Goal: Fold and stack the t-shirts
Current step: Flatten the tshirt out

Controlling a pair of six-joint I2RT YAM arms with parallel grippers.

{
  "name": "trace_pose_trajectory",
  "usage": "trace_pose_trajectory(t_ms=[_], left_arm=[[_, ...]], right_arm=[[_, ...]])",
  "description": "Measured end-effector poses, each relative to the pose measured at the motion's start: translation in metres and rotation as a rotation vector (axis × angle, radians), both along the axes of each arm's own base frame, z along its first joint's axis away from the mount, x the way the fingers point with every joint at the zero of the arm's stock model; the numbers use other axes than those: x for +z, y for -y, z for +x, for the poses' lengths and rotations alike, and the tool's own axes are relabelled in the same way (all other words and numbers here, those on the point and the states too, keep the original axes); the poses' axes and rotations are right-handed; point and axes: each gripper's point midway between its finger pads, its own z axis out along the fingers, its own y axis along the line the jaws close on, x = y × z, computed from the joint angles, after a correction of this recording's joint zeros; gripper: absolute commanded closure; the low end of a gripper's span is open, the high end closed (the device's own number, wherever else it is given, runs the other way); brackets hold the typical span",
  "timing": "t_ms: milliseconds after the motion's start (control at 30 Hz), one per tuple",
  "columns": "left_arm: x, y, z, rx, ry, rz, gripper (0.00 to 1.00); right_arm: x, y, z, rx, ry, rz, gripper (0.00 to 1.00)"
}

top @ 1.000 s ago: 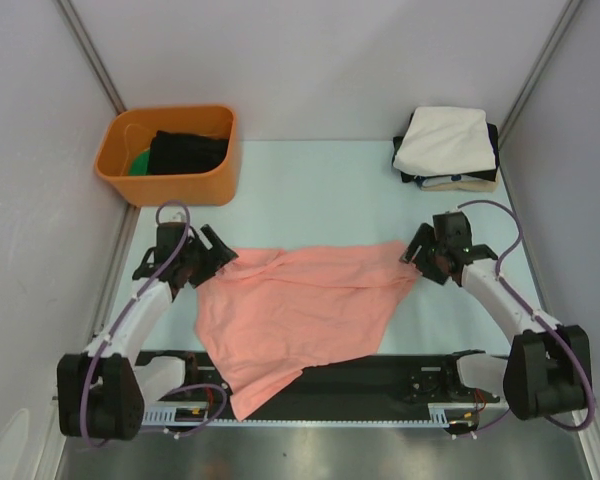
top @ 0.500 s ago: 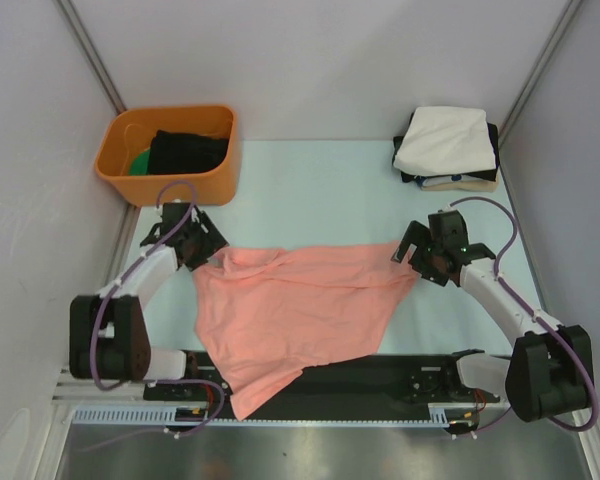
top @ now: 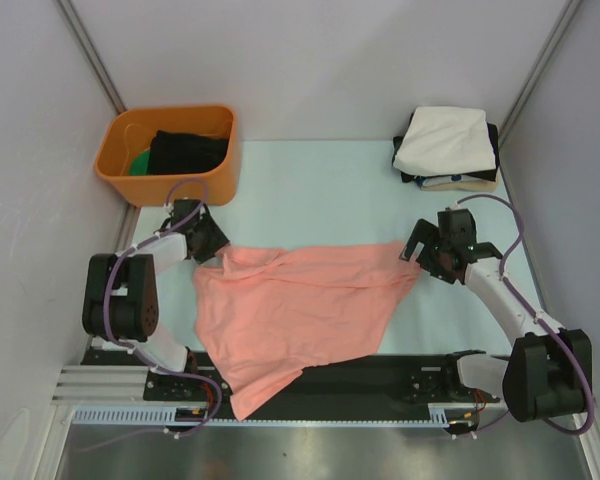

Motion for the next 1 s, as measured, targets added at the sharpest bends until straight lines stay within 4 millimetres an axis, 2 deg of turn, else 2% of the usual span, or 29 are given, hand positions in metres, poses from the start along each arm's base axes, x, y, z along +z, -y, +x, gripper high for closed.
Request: trace_pose_trajectory(t_ms=[33, 133, 233, 267, 400, 467, 667, 733, 800, 833, 933, 967, 1000], left_arm=[[-0.001, -0.001, 0.003, 0.002, 0.003, 0.006, 0.43], [-0.003, -0.003, 0.013, 0.008, 0.018, 0.017, 0.58], [-0.006, -0.004, 0.014, 0.01, 0.018, 0.021, 0.93], [-0.008, -0.004, 0.014, 0.007, 0.014, 0.023, 1.0], [-0.005, 0.0, 0.014, -0.005, 0.019, 0.005, 1.0], [0.004, 0.001, 0.013, -0.011, 0.033, -0.002, 1.0], [0.068, 0.003, 0.014, -0.019, 0.172, -0.009, 1.0], [0.084, 0.003, 0.015, -0.024, 0.217, -0.007, 1.0], [0.092, 0.004, 0.013, -0.029, 0.232, -0.009, 1.0], [0.094, 0.004, 0.012, -0.03, 0.235, -0.01, 1.0], [0.095, 0.004, 0.008, -0.036, 0.227, -0.009, 1.0], [0.094, 0.004, 0.007, -0.039, 0.223, -0.009, 1.0], [0.094, 0.005, 0.005, -0.04, 0.219, -0.011, 0.99]], right_arm=[[0.001, 0.0, 0.0, 0.003, 0.002, -0.001, 0.0], [0.001, 0.001, 0.001, 0.004, 0.003, -0.004, 0.0], [-0.002, 0.003, 0.002, -0.001, -0.008, -0.003, 0.04], [-0.004, 0.004, 0.004, -0.004, -0.014, 0.001, 0.1], [-0.011, 0.004, 0.012, 0.003, -0.025, 0.031, 0.2], [-0.013, 0.003, 0.02, 0.007, -0.024, 0.05, 0.26], [-0.023, -0.005, 0.06, 0.03, -0.021, 0.09, 0.29], [-0.033, -0.011, 0.069, 0.051, -0.033, 0.103, 0.32], [-0.042, -0.016, 0.071, 0.073, -0.054, 0.103, 0.36], [-0.047, -0.021, 0.07, 0.088, -0.064, 0.102, 0.42], [-0.051, -0.033, 0.066, 0.13, -0.077, 0.1, 0.81], [-0.05, -0.036, 0.066, 0.14, -0.071, 0.102, 0.99], [-0.049, -0.039, 0.066, 0.148, -0.067, 0.103, 1.0]])
